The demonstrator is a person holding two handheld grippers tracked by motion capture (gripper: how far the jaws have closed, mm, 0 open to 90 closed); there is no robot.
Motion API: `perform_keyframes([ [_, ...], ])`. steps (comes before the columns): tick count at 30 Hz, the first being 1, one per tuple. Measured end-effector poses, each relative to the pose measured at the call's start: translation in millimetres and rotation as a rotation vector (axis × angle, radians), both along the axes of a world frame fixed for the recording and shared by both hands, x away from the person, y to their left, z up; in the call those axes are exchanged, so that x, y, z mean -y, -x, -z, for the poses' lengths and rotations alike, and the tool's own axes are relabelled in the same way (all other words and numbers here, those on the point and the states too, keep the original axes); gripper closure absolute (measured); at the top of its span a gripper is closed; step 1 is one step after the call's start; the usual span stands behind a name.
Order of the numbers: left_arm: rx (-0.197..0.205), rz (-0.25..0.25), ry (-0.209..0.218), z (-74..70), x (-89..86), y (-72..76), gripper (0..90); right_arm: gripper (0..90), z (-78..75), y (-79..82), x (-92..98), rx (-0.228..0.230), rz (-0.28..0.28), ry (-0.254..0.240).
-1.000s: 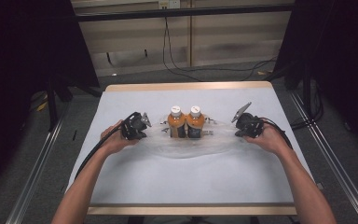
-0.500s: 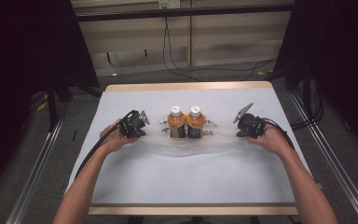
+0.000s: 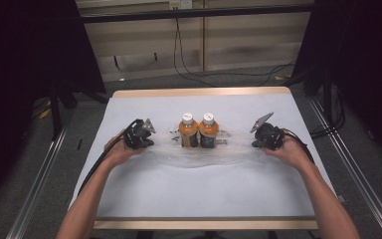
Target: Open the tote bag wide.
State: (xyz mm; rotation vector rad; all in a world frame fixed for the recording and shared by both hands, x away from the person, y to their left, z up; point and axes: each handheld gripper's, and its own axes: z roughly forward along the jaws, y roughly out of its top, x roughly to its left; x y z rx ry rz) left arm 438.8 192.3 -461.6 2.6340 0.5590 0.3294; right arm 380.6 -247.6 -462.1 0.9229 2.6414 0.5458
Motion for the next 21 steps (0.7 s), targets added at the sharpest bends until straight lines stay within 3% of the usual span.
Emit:
perform_keyframes([
  [1, -0.001, 0.003, 0.007, -0.4, -1.1, -0.6, 90.0, 90.0, -0.4, -0.2, -1.1, 0.005, -0.010, 0.010],
  [3, -0.020, -0.027, 0.063, 1.4, -4.1, 0.1, 90.0, 90.0, -1.1, 1.6, -3.6, 0.003, -0.003, 0.016],
  [6, -0.033, -0.028, 0.104, -0.8, -6.7, 1.4, 90.0, 90.0, -2.5, 1.0, -1.5, -0.002, 0.011, -0.036],
  [9, -0.035, -0.021, 0.174, -5.8, -8.4, 7.1, 90.0, 90.0, -9.7, 2.5, 1.5, 0.018, 0.016, -0.143],
  [12, -0.037, -0.024, 0.237, -11.5, -10.6, 14.3, 87.8, 90.0, -16.0, 5.8, 0.8, 0.037, 0.001, -0.179],
  [14, -0.021, -0.012, 0.271, -16.6, -13.1, 18.5, 86.9, 90.0, -20.7, 8.5, 0.0, 0.058, -0.007, -0.208],
  [17, 0.010, -0.006, 0.373, -28.7, -20.0, 27.6, 90.0, 90.0, -30.7, 14.0, -1.6, 0.086, -0.018, -0.282],
  [21, 0.040, 0.020, 0.409, -44.1, -20.9, 38.6, 90.0, 90.0, -41.7, 17.2, -1.7, 0.111, -0.025, -0.318],
])
